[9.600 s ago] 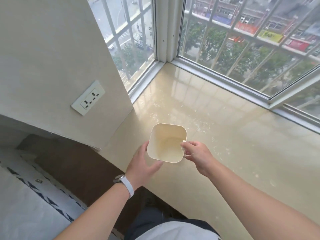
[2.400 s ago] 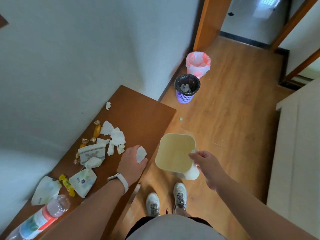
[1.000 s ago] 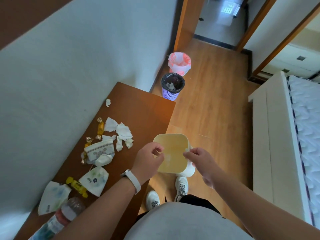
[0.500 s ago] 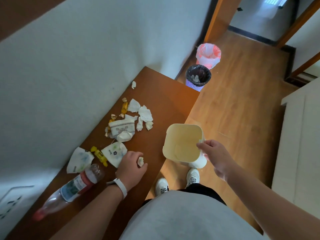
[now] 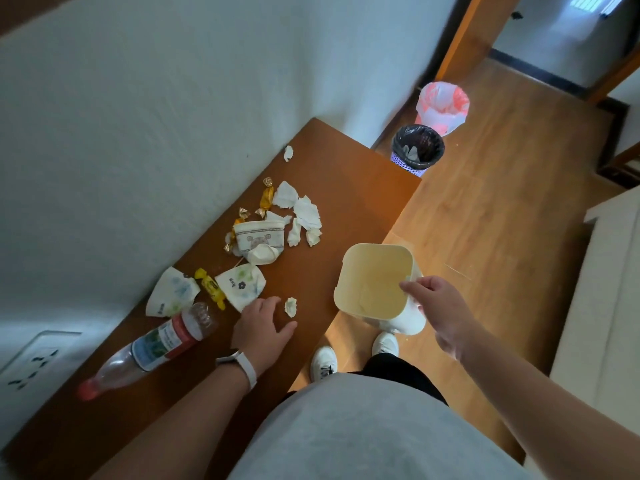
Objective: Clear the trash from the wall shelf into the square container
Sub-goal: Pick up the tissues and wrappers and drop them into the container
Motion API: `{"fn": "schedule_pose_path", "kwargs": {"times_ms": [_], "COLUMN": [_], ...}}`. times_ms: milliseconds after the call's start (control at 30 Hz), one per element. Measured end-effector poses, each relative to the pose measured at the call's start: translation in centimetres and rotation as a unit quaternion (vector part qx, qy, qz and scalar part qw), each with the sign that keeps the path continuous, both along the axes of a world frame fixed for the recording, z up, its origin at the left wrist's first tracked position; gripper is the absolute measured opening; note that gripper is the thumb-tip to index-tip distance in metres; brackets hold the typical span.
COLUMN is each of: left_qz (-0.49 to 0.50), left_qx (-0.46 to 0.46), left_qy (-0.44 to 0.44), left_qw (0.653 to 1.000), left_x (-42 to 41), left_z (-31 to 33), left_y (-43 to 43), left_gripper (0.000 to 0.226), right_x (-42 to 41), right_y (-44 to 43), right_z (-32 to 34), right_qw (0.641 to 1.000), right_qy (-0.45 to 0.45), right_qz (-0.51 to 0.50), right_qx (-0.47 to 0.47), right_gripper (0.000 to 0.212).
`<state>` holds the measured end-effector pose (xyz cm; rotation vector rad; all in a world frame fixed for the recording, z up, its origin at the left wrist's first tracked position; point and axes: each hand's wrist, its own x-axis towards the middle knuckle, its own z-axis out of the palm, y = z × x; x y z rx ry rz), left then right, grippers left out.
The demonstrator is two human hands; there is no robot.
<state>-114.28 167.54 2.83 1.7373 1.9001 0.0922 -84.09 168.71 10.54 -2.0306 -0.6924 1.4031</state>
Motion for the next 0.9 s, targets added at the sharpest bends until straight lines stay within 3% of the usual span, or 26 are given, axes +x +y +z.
{"fn": "schedule_pose_path", "kwargs": {"times_ms": [300,500,900], "left_qz": [-0.021,-0.019,-0.067], "left_qx": [0.019,0.012,0.115], "left_qy": [-0.013,-0.019,-0.205], "left_qw": [1.000,1.000,0.970], "left_x": [1.3,1.7,8.8], "left_z": [-0.6,-0.1,5.1], "left_y": [1.9,3.0,6.0], "left_gripper": [0.028,0.022,0.015], "right_x": [-0.2,-0.1,1.5], "right_y": [-0.2,-0.2,-0.9], "right_z": [0.2,0.7,1.4], "right_qw": [1.000,1.000,0.999], "right_qy": [0.003,0.011,0.015], "right_qz": [-0.007,-0.014,-0.040], "right_qx": [-0.004,-0.006,0.016], "right_gripper": [0.029,0.025,0.035]}}
